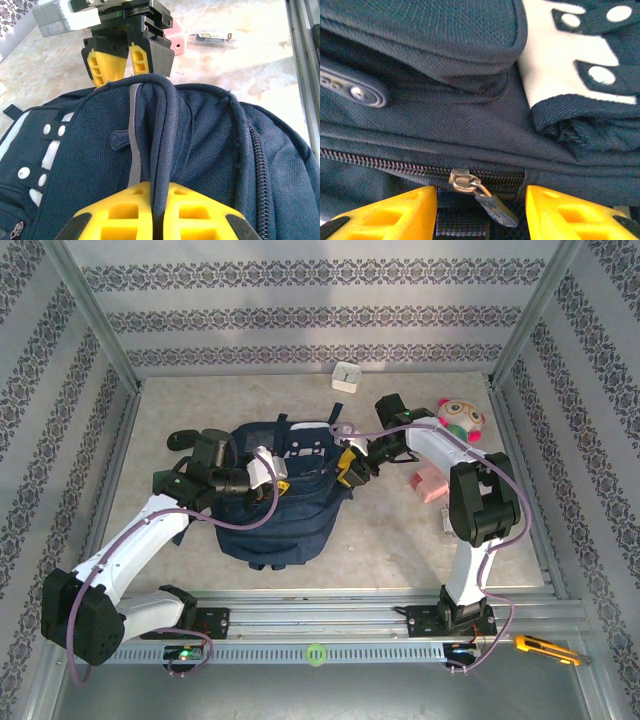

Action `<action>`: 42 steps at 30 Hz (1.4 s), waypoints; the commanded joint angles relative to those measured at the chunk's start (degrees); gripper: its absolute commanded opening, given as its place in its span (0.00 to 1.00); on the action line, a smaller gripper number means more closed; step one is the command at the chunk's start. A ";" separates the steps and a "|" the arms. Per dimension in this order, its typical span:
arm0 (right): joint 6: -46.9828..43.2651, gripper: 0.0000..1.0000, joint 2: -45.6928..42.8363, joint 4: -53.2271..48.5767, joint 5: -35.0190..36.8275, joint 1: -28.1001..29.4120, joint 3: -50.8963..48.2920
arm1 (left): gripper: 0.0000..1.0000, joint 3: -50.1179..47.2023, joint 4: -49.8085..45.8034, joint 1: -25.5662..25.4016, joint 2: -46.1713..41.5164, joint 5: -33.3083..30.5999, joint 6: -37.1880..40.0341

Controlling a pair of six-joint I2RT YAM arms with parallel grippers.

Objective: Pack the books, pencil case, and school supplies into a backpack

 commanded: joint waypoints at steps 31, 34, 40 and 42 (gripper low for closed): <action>19.35 0.00 -20.68 7.68 -9.53 5.68 -14.31 | 0.00 0.87 12.53 -10.19 3.65 -24.57 -4.34; 25.18 0.00 -24.42 12.20 -8.50 7.47 -18.83 | 0.00 0.37 15.45 -11.02 5.03 -23.91 -6.41; 39.72 0.00 -31.50 27.65 -3.73 8.47 -29.78 | 0.00 0.78 16.92 -11.52 5.90 -22.78 -7.20; 44.41 0.00 -33.16 35.32 -0.45 8.39 -34.00 | 0.00 0.43 17.85 -11.80 5.70 -20.13 -7.28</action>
